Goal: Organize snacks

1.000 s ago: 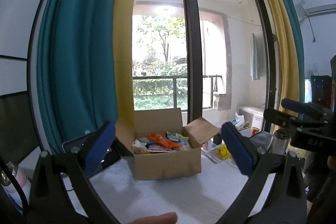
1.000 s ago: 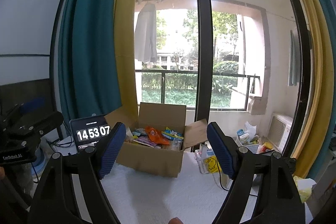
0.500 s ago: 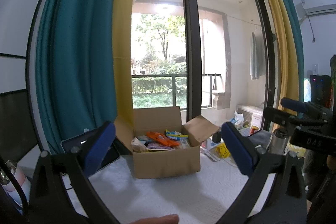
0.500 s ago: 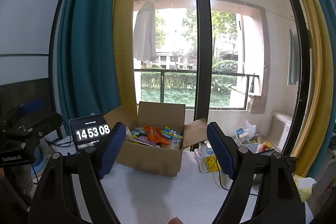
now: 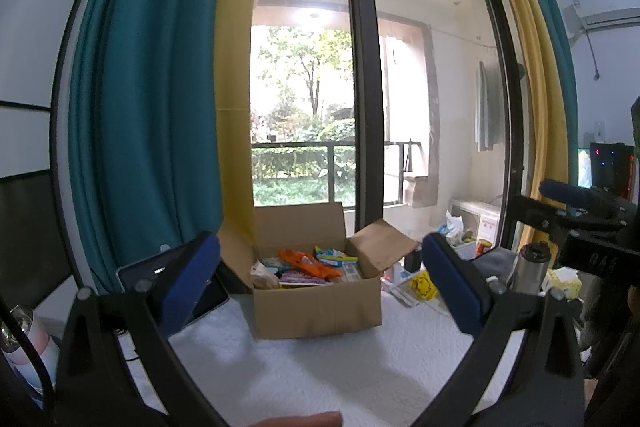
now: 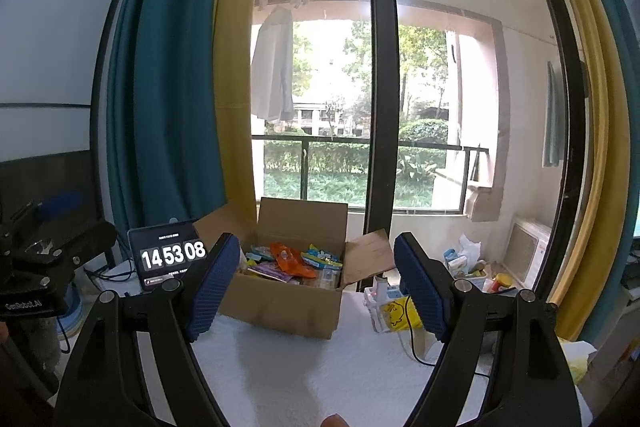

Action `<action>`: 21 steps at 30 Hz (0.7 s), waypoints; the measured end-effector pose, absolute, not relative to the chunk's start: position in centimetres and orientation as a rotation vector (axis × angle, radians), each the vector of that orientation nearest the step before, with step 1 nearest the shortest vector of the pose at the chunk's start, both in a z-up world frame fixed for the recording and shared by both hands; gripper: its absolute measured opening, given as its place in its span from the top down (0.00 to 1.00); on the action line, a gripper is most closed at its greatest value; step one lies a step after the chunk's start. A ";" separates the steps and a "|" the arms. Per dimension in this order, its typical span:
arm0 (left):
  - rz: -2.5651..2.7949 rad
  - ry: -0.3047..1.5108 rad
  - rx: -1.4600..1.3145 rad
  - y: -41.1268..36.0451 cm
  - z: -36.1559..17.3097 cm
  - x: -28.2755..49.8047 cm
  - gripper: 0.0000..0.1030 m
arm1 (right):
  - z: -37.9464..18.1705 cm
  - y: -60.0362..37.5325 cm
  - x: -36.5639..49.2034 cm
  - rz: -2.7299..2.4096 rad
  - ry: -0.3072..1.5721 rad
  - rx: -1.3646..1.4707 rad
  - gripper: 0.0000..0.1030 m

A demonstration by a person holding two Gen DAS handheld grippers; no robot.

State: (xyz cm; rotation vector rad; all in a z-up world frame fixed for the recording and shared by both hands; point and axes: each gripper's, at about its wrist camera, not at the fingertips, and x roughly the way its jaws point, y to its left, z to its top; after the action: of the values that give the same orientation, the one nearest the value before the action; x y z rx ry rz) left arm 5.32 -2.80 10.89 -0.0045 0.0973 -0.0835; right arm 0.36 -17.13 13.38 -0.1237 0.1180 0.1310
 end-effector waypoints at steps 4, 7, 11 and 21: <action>-0.077 0.099 -0.011 -2.6 11.0 5.2 0.01 | 13.4 -17.1 0.3 0.129 0.116 -0.123 0.20; -0.076 0.099 -0.013 -2.5 11.0 5.1 0.01 | 13.3 -17.0 0.3 0.129 0.118 -0.123 0.20; -0.076 0.101 -0.011 -2.5 11.1 5.2 0.01 | 13.3 -17.0 0.3 0.128 0.118 -0.122 0.20; -0.077 0.105 -0.009 -2.6 10.9 5.2 0.01 | 13.3 -17.2 0.4 0.126 0.122 -0.120 0.20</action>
State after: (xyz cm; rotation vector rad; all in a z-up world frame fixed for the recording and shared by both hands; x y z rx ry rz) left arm 5.24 -2.56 10.94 -0.0088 0.1050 -0.0775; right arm 0.37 -17.17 13.35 -0.1195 0.1224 0.1260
